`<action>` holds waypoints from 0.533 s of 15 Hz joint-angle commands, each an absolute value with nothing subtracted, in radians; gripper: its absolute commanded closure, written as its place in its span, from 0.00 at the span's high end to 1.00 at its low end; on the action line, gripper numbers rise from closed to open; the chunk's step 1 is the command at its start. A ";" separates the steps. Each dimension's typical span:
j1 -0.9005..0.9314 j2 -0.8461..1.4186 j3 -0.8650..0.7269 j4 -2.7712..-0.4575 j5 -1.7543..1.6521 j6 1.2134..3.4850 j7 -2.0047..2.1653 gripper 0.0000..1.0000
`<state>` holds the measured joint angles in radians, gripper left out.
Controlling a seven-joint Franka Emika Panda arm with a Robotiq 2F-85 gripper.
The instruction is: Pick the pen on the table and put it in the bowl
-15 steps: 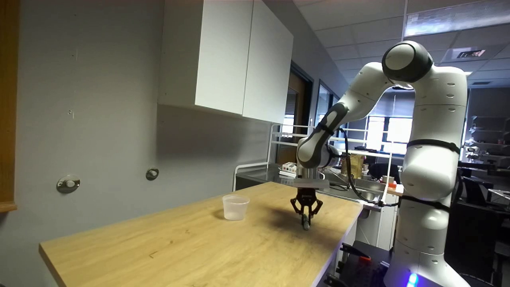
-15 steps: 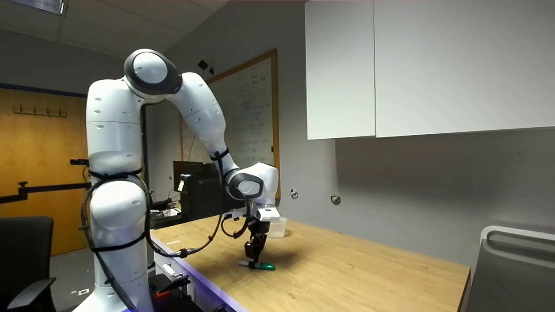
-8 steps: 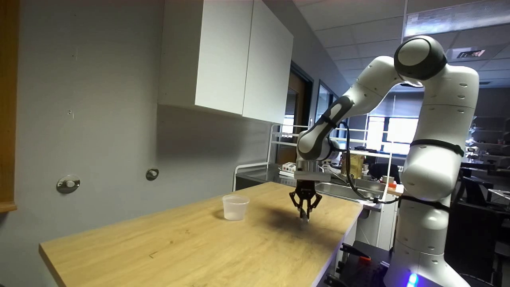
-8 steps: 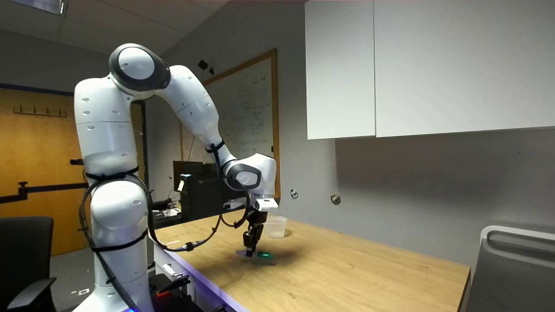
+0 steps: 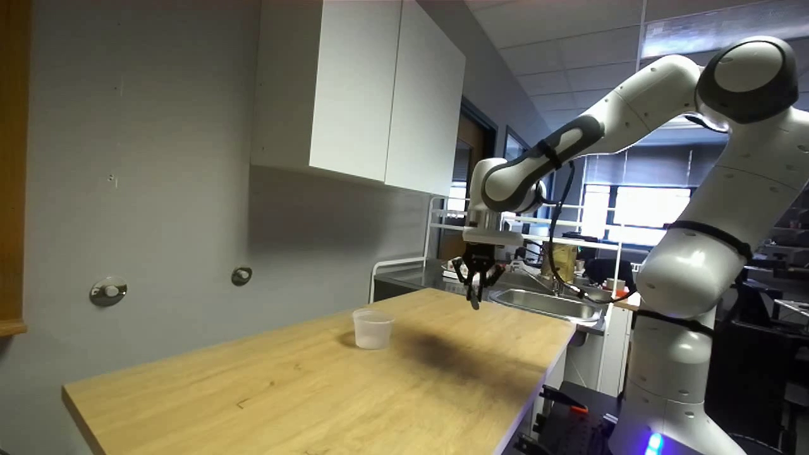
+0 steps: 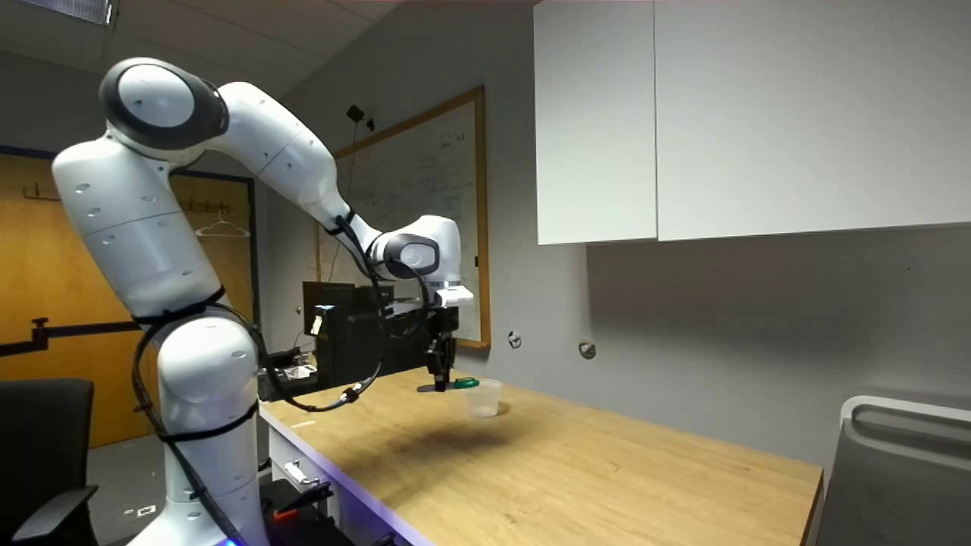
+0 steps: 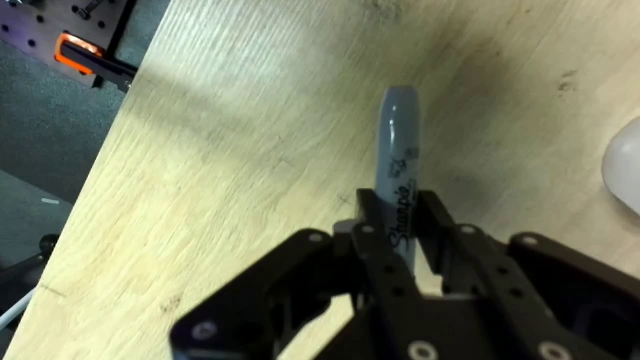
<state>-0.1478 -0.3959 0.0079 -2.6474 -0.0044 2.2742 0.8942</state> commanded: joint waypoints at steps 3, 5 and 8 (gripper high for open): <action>-0.166 -0.427 0.136 -2.494 -0.143 2.149 1.076 0.09; -0.156 -0.398 0.157 -2.421 -0.179 2.104 1.096 0.09; -0.151 -0.343 0.183 -2.312 -0.241 2.056 1.125 0.08</action>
